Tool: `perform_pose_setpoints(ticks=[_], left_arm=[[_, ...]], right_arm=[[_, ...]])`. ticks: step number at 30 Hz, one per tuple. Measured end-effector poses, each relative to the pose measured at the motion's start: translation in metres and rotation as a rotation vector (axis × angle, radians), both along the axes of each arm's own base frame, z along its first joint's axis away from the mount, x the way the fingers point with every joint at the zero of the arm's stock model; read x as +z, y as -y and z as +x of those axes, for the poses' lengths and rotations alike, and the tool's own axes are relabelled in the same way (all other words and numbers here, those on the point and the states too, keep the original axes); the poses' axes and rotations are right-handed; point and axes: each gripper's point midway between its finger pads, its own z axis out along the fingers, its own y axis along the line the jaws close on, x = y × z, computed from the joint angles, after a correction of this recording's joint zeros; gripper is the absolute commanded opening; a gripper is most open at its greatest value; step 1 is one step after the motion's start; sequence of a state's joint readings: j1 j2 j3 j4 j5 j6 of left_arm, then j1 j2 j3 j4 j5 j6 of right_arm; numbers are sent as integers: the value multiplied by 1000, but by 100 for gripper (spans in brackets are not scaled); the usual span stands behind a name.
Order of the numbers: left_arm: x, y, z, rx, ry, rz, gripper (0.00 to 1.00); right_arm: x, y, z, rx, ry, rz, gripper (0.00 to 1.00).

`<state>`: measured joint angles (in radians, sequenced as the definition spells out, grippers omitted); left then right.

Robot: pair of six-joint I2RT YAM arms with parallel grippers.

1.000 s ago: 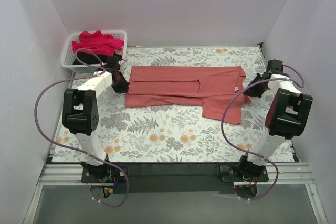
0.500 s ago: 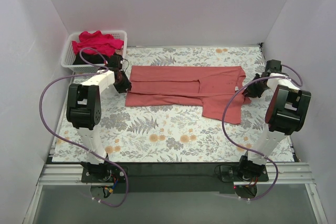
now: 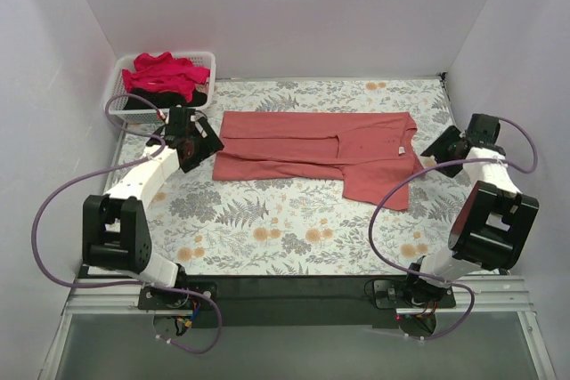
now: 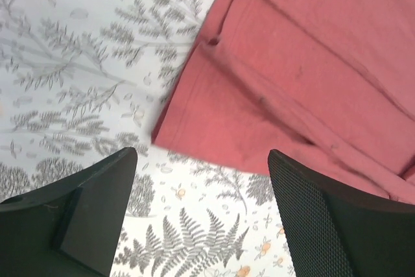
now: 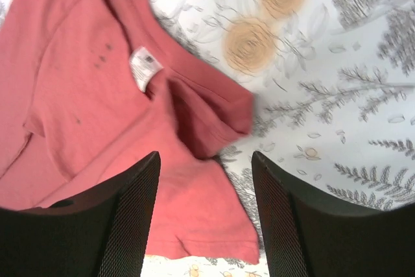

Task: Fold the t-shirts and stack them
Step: Fold the tshirt

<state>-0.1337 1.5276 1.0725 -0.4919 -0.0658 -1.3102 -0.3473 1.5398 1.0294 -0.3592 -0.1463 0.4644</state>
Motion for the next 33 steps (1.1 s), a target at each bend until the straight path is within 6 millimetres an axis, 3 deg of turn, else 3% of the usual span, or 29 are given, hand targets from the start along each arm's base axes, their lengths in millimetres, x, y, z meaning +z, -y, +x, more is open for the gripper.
perform_pose_setpoints(ticks=[3,6,11,24,33], left_arm=[[-9,-2,-22,39,-18,-25,82],[-37,-1,-44,79,-94,-54,81],[-70,4,-69,141,-190,-120,79],[-75,25,-31,181,-141,-252,66],[-75,28,-24,188,-128,-275,61]], right_arm=[[-18,1,-19,-51,-5,59,65],[-41,-6,-34,-88,-27,131,65],[-53,-18,-38,-96,1,205,65],[-60,-16,-17,-103,103,258,61],[-61,-4,-14,-130,140,259,58]])
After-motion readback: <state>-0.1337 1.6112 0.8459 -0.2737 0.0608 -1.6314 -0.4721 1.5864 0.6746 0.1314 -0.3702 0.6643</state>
